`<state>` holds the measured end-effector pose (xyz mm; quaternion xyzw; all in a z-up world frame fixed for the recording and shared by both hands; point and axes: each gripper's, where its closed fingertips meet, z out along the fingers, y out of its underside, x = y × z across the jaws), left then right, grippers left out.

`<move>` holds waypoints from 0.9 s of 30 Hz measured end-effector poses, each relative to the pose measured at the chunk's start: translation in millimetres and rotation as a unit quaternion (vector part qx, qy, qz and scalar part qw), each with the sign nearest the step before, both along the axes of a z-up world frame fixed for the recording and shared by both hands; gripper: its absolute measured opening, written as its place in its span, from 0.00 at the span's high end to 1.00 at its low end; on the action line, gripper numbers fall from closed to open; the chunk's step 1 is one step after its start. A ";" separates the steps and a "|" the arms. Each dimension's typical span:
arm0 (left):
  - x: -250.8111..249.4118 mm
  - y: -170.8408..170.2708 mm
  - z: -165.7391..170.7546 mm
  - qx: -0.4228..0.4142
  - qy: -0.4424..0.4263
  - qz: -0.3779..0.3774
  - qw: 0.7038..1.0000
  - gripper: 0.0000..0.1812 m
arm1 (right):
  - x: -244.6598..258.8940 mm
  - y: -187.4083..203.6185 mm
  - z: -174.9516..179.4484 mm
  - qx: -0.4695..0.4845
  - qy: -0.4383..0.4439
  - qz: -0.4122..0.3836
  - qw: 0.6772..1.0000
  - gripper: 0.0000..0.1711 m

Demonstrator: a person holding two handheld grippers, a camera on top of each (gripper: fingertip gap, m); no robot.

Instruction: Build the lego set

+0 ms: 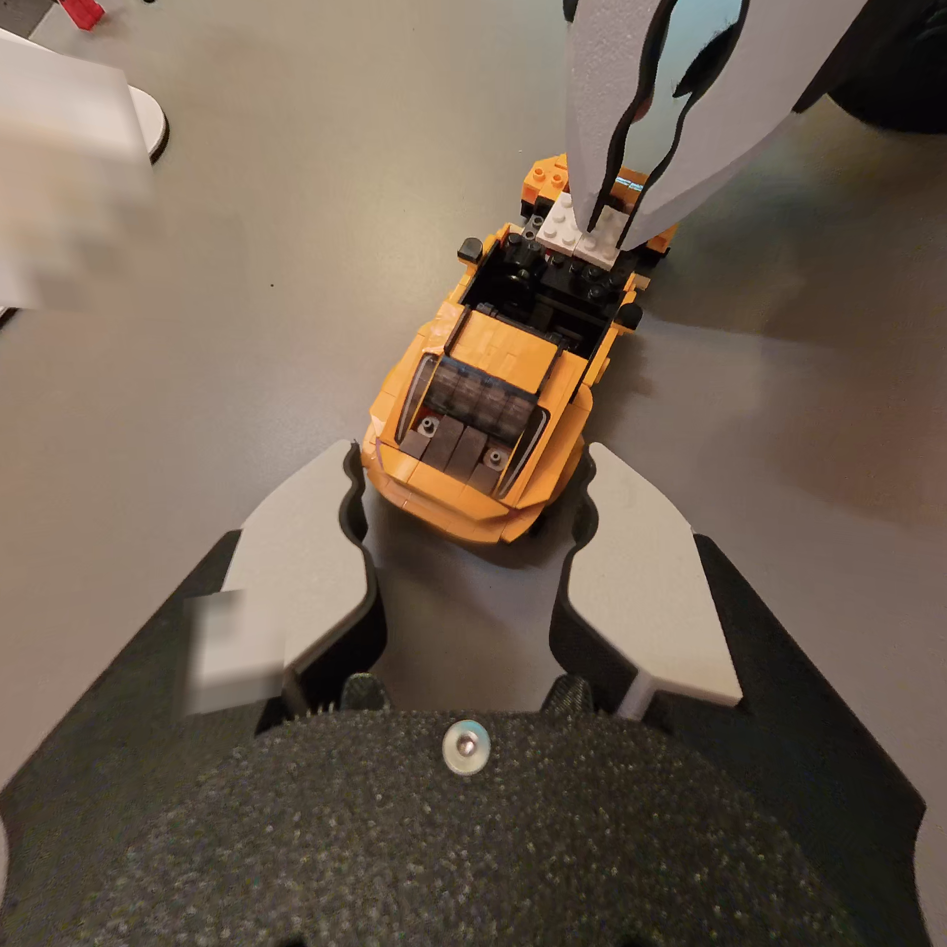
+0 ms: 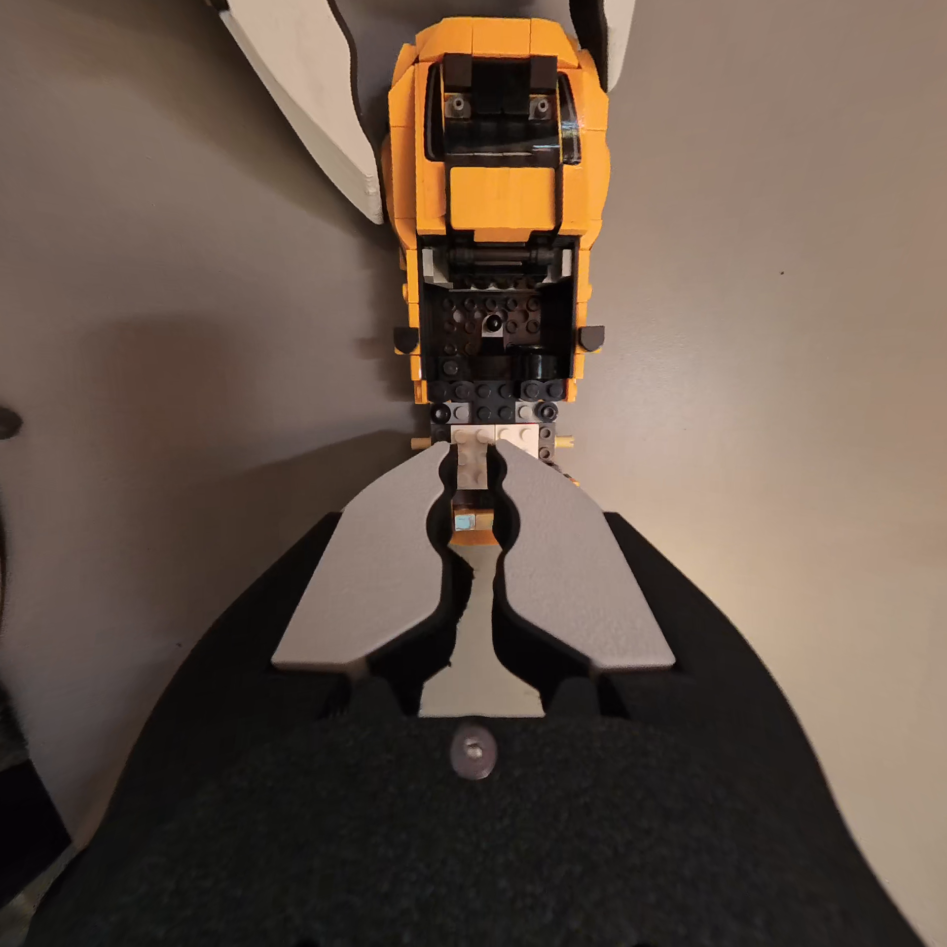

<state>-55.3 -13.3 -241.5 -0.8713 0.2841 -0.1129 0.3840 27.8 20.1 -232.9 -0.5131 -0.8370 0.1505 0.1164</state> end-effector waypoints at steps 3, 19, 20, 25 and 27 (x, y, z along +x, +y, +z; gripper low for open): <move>0.0 0.1 0.0 0.000 0.000 0.000 1.000 0.56 | -0.3 0.0 0.0 -0.012 0.006 -0.009 1.000 0.94; 0.1 -0.1 0.2 -0.001 0.001 -0.001 1.000 0.56 | -1.9 1.5 6.8 -0.001 0.012 0.005 1.000 0.98; 0.1 -0.1 0.2 -0.001 0.001 -0.001 1.000 0.56 | -1.1 2.9 4.0 0.005 0.005 0.006 1.000 0.98; 0.1 -0.2 0.2 -0.001 0.000 -0.001 1.000 0.56 | -0.3 4.0 0.5 0.029 -0.010 0.023 0.999 0.99; 0.0 -0.2 0.2 -0.001 0.000 -0.001 1.000 0.56 | 0.0 3.6 -0.1 0.042 -0.019 0.037 0.998 1.00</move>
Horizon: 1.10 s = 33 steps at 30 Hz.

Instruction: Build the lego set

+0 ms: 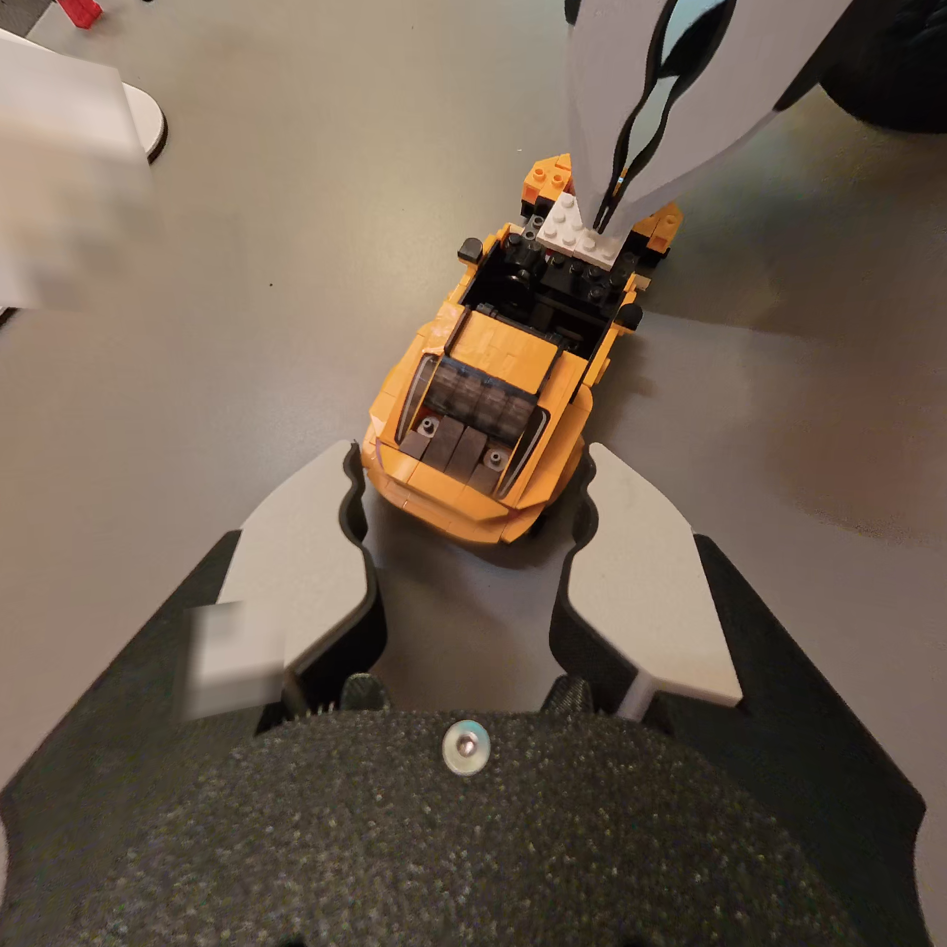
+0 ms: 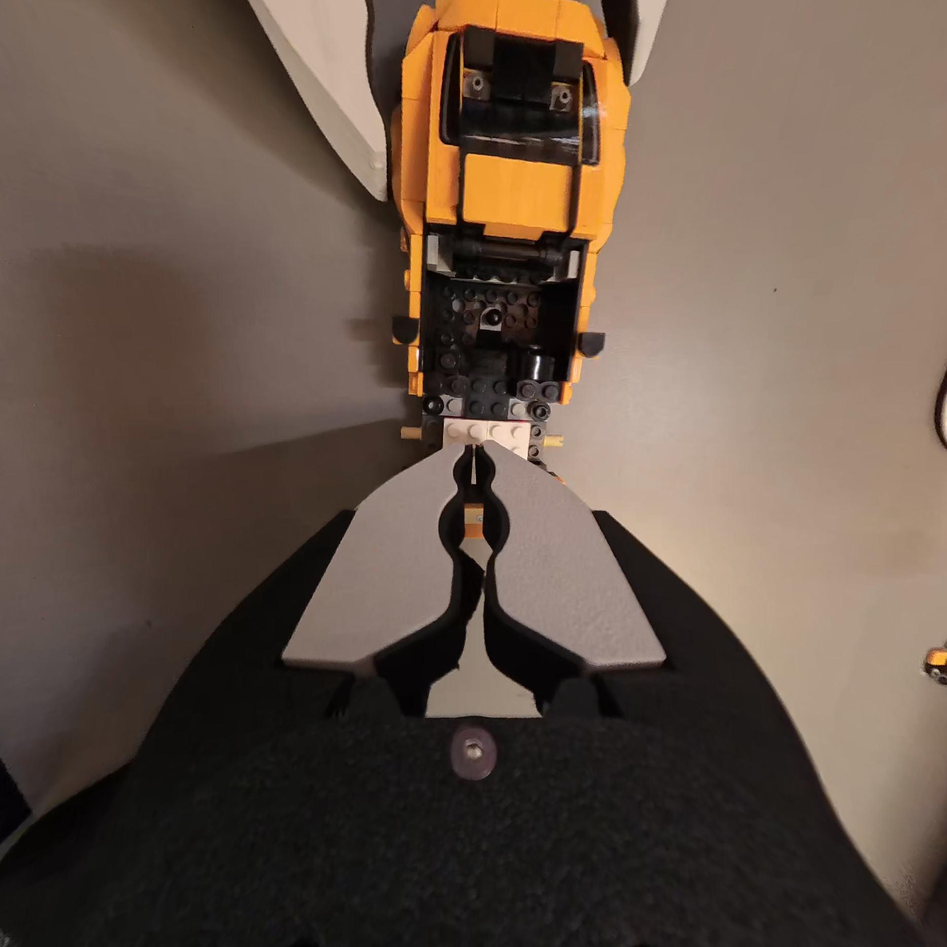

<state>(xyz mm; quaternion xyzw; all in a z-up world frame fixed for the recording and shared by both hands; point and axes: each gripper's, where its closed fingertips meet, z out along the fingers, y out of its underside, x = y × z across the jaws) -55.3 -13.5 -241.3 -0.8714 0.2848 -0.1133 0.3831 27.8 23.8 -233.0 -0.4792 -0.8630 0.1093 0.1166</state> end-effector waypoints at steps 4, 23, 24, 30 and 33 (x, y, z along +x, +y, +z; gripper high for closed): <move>0.0 -0.1 -0.1 0.000 0.000 0.000 1.000 0.56 | -0.1 0.2 -1.0 -0.020 -0.032 0.010 0.999 1.00; -0.1 -0.5 -0.3 0.003 0.001 -0.005 1.000 0.56 | 0.6 -2.1 0.6 -0.049 -0.021 -0.033 0.998 1.00; 0.1 -0.4 -0.3 0.004 0.000 -0.005 1.000 0.56 | -0.2 -1.4 4.6 -0.056 -0.006 -0.040 0.998 1.00; 1.0 0.1 0.0 0.011 -0.003 -0.010 1.000 0.56 | -1.2 2.9 41.2 -0.090 0.131 -0.043 0.986 0.80; 2.4 0.3 0.2 0.016 -0.005 -0.014 1.000 0.56 | 9.0 9.1 36.5 -0.102 0.167 -0.041 0.980 0.72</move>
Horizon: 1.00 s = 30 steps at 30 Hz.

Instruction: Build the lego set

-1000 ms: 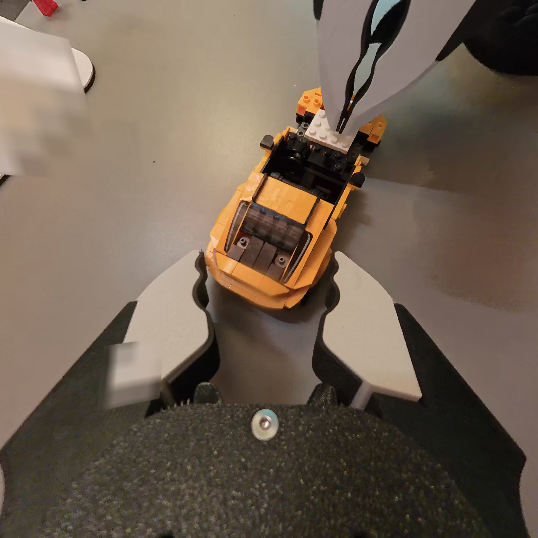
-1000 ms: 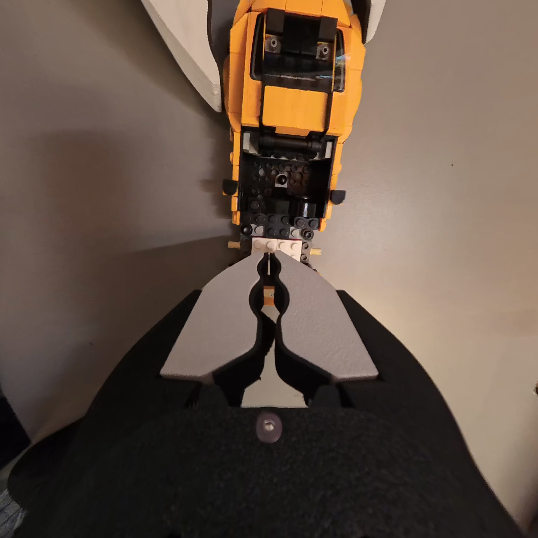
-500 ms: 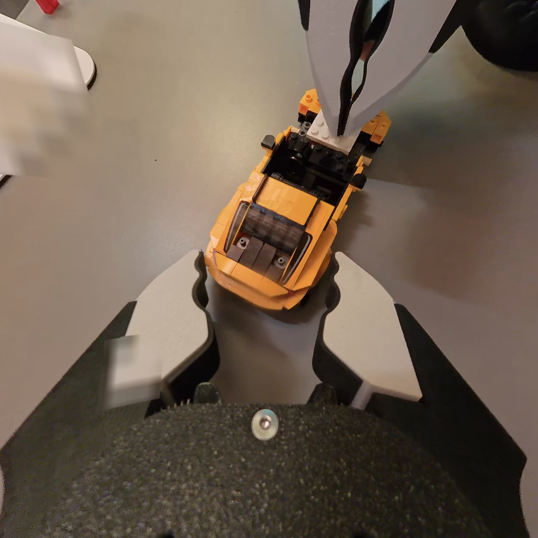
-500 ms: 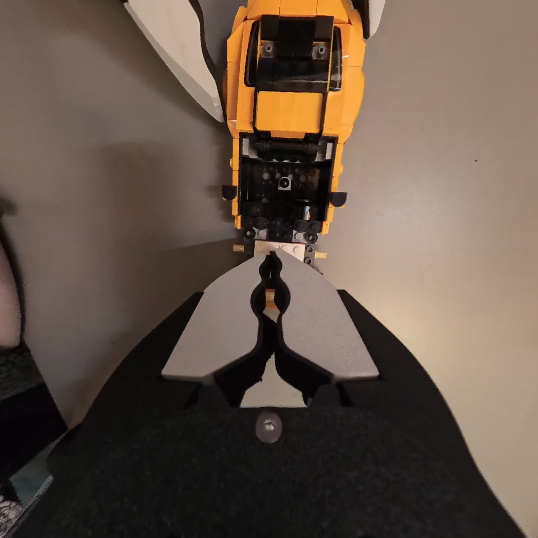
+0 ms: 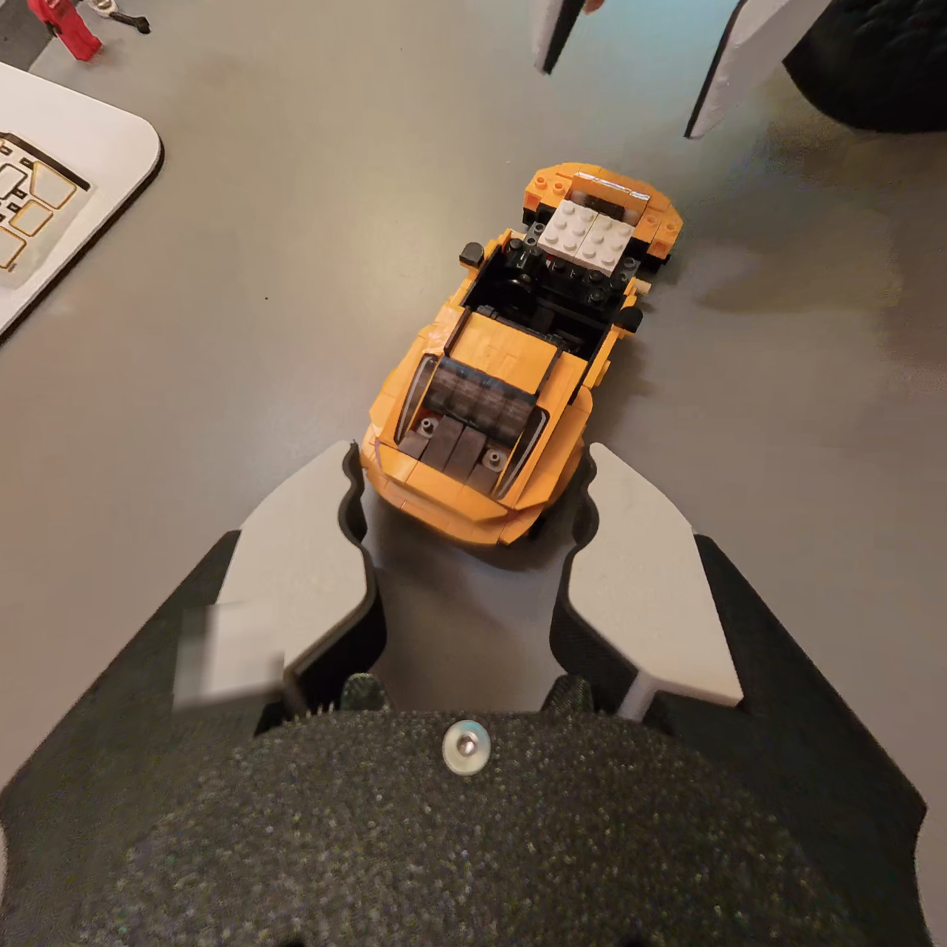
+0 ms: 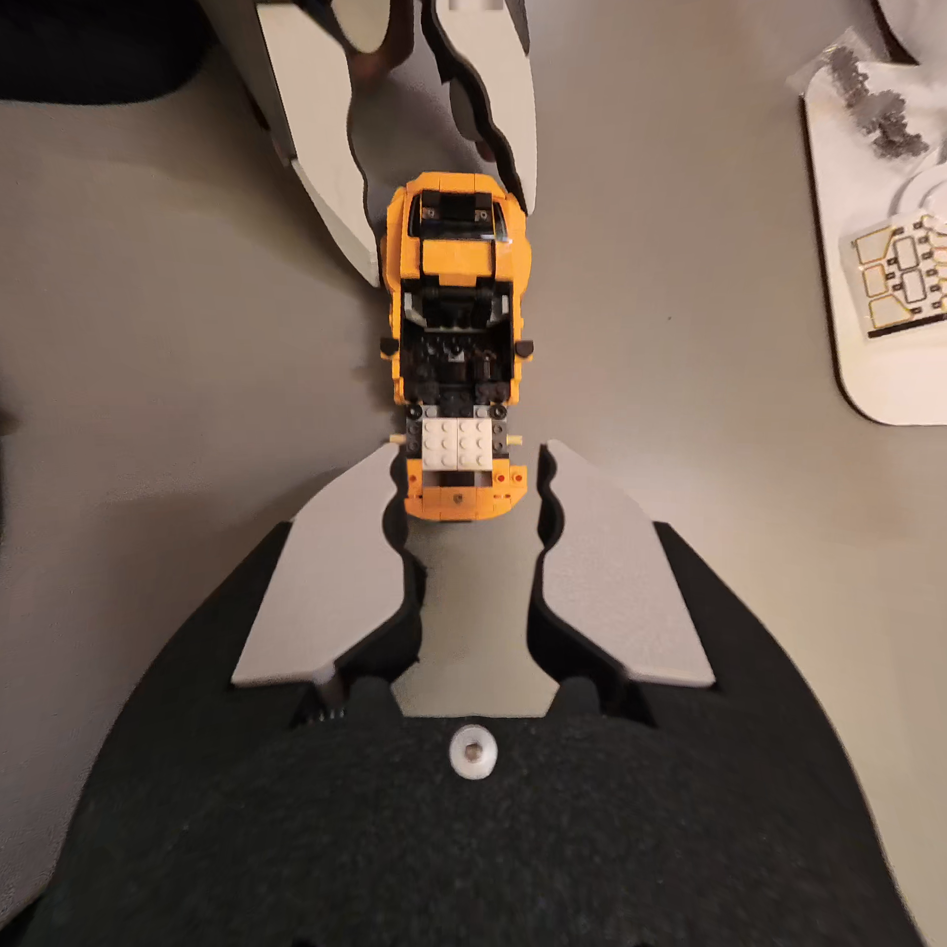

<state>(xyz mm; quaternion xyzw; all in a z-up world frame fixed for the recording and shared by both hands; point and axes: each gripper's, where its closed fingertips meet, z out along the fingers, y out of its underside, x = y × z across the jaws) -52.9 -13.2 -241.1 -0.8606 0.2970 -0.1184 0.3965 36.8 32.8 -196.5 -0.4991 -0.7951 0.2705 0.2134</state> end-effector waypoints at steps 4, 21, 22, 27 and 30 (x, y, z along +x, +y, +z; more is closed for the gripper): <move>3.8 -0.3 0.4 0.008 -0.006 -0.012 1.000 0.56 | 16.4 7.1 -15.1 -0.028 0.021 -0.006 0.999 0.65; -40.6 13.3 3.7 0.047 0.065 0.097 0.992 0.67 | 14.5 2.2 -54.4 -0.016 -0.037 -0.079 0.996 0.62; -47.5 13.5 4.2 0.044 0.066 0.118 0.990 0.68 | 15.0 4.4 -54.3 -0.020 -0.040 -0.123 0.991 0.62; -19.4 1.3 15.9 0.039 -0.008 0.080 0.996 0.79 | 20.7 -39.4 -45.7 -0.069 -0.019 -0.147 0.987 0.60; 3.7 -7.4 14.5 0.038 -0.005 0.036 0.999 0.81 | 20.0 -46.7 -29.5 -0.067 0.038 -0.091 0.993 0.68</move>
